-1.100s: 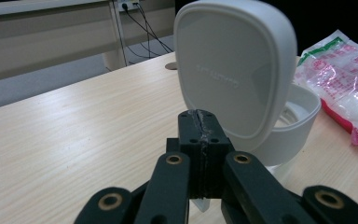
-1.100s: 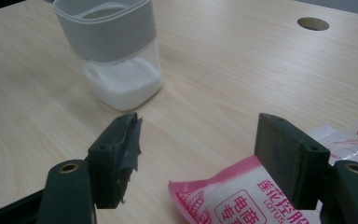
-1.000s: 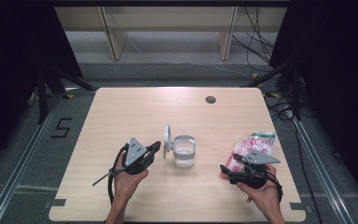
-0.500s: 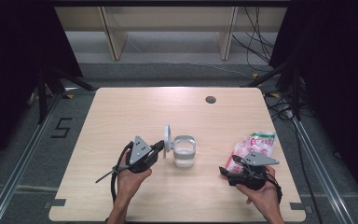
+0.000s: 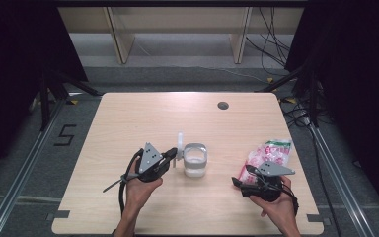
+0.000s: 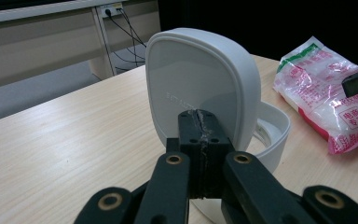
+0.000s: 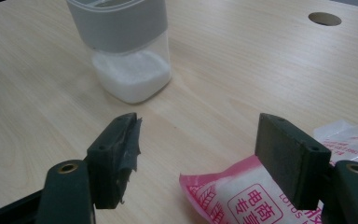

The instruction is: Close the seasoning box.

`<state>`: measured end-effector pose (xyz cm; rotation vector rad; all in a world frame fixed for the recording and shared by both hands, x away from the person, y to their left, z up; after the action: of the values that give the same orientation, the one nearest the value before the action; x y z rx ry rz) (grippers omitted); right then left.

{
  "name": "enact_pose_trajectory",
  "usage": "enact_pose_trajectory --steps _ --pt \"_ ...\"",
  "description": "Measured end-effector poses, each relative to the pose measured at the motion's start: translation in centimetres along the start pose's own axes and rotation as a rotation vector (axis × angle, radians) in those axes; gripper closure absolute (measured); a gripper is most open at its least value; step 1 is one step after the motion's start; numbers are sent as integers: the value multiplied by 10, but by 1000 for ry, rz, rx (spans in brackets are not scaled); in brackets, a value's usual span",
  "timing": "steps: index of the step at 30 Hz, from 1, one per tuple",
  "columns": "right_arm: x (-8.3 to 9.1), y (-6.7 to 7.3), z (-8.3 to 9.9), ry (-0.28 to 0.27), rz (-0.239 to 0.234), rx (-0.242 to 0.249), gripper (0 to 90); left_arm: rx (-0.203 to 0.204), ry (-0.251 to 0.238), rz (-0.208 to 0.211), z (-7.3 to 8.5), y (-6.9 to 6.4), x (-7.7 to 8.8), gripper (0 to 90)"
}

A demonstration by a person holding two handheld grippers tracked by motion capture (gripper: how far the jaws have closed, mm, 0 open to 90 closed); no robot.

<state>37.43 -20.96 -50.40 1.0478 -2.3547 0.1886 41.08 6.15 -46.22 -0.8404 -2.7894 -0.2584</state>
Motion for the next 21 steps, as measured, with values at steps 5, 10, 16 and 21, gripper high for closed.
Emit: enact_pose_trajectory --steps 5,10,16,21 --pt "0 2 0 1 -2 -23 312 3 -11 12 -1 -3 -1 891" --pt "-1 1 0 -3 2 3 312 0 -12 13 -3 -4 -1 891" --pt "-1 1 0 -5 1 5 312 -1 -14 19 -5 -8 -2 891" --pt "-1 4 1 -2 -4 -17 312 -14 -13 29 -7 -12 -4 891"
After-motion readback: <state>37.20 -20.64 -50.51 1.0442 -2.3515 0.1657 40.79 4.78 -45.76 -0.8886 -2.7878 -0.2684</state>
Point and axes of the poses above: each handheld gripper's, and its own axes: x roughly backward along the jaws, z roughly out of its underside, y roughly to its left, the point moved 7 cm from there along -x, roughly forward along the jaws, and after that the axes turned 7 degrees about -z, right-handed, at the moved point
